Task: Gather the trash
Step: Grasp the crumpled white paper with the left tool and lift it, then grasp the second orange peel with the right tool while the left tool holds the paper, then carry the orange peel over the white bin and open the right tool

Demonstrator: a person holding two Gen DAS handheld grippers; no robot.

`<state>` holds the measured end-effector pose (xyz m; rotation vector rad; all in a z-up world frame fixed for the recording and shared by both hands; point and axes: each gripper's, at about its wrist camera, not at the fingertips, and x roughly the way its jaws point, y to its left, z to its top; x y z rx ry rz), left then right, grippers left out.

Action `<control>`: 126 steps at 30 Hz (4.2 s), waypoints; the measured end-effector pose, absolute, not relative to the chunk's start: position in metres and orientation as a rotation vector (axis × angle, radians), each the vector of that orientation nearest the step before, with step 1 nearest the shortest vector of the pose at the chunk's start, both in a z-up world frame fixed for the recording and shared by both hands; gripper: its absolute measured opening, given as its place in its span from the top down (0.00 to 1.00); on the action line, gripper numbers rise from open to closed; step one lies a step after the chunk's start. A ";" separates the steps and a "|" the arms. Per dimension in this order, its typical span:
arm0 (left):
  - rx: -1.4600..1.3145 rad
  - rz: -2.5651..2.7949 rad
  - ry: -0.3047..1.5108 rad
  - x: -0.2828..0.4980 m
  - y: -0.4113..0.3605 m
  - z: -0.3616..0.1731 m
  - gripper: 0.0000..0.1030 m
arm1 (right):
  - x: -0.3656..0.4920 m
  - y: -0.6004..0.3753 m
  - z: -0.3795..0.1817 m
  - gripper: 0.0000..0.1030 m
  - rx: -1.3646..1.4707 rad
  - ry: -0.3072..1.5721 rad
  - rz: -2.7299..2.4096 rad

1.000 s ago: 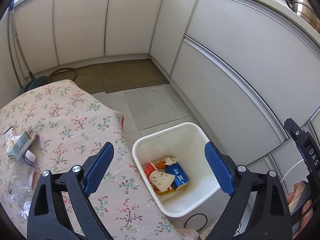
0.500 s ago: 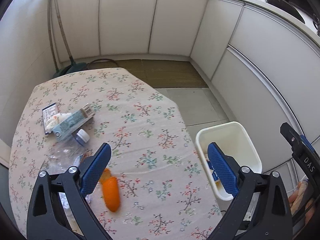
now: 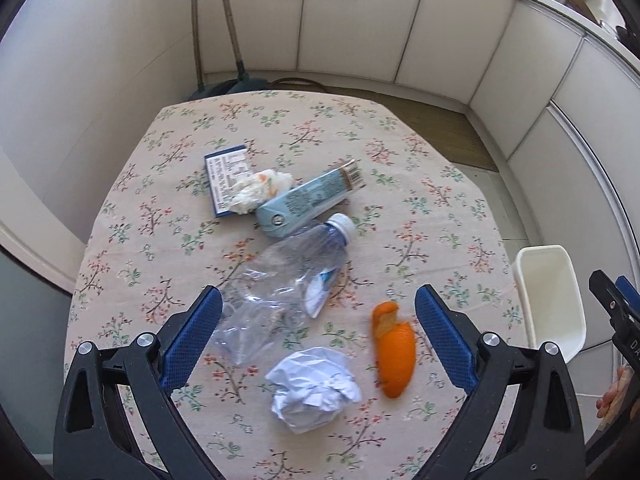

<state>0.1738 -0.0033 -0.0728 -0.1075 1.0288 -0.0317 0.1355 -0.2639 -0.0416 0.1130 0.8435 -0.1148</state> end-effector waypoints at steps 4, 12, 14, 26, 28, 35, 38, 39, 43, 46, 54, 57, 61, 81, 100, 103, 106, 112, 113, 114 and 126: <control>-0.139 -0.012 1.110 0.172 0.026 -0.087 0.10 | 0.143 -0.240 -0.050 0.07 0.078 0.883 -0.069; -0.335 -0.154 1.295 0.148 0.034 -0.112 0.15 | 0.156 -0.213 -0.061 0.07 0.061 0.928 -0.034; -0.396 -0.181 1.324 0.147 0.033 -0.121 0.18 | 0.159 -0.208 -0.063 0.07 0.058 0.935 -0.028; -0.511 -0.203 1.401 0.162 0.022 -0.159 0.54 | 0.166 -0.207 -0.084 0.07 0.044 1.009 -0.032; -0.503 -0.210 1.390 0.161 0.023 -0.157 0.56 | 0.167 -0.204 -0.088 0.07 0.045 1.028 -0.014; -0.452 -0.278 1.288 0.148 0.025 -0.124 0.58 | 0.171 -0.185 -0.109 0.07 0.059 1.124 0.076; -0.424 -0.274 1.179 0.142 0.033 -0.094 0.58 | 0.176 -0.176 -0.122 0.07 0.117 1.194 0.127; -0.420 -0.266 1.140 0.140 0.039 -0.084 0.58 | 0.177 -0.172 -0.126 0.07 0.138 1.214 0.145; -0.425 -0.236 1.042 0.136 0.062 -0.062 0.58 | 0.180 -0.153 -0.136 0.07 0.159 1.261 0.205; -0.435 -0.212 1.030 0.139 0.073 -0.059 0.58 | 0.180 -0.135 -0.143 0.07 0.131 1.280 0.233; -0.421 -0.208 1.016 0.136 0.083 -0.053 0.58 | 0.188 -0.107 -0.167 0.18 0.102 1.327 0.248; -0.419 -0.212 1.015 0.137 0.086 -0.054 0.58 | 0.191 -0.102 -0.176 0.28 0.095 1.351 0.241; -0.429 -0.208 1.022 0.137 0.091 -0.056 0.58 | 0.190 -0.095 -0.179 0.40 0.058 1.337 0.223; -0.430 -0.199 1.014 0.140 0.093 -0.055 0.58 | 0.183 -0.106 -0.139 0.75 0.078 1.193 0.240; -0.396 -0.250 1.028 0.153 0.046 -0.061 0.58 | 0.159 -0.254 -0.032 0.75 0.188 0.834 -0.060; -0.386 -0.260 1.033 0.155 0.033 -0.063 0.58 | 0.152 -0.287 -0.025 0.75 0.194 0.791 -0.152; -0.378 -0.279 1.037 0.157 0.019 -0.064 0.58 | 0.145 -0.315 -0.021 0.75 0.177 0.747 -0.255; -0.363 -0.320 1.045 0.162 -0.015 -0.067 0.58 | 0.134 -0.354 -0.023 0.57 0.133 0.691 -0.419; -0.364 -0.329 1.044 0.163 -0.021 -0.067 0.58 | 0.132 -0.360 -0.023 0.49 0.126 0.680 -0.444; -0.362 -0.340 1.040 0.163 -0.028 -0.066 0.58 | 0.129 -0.364 -0.022 0.37 0.123 0.668 -0.465; -0.335 -0.498 0.954 0.173 -0.132 -0.041 0.58 | 0.089 -0.427 -0.004 0.09 0.163 0.520 -0.655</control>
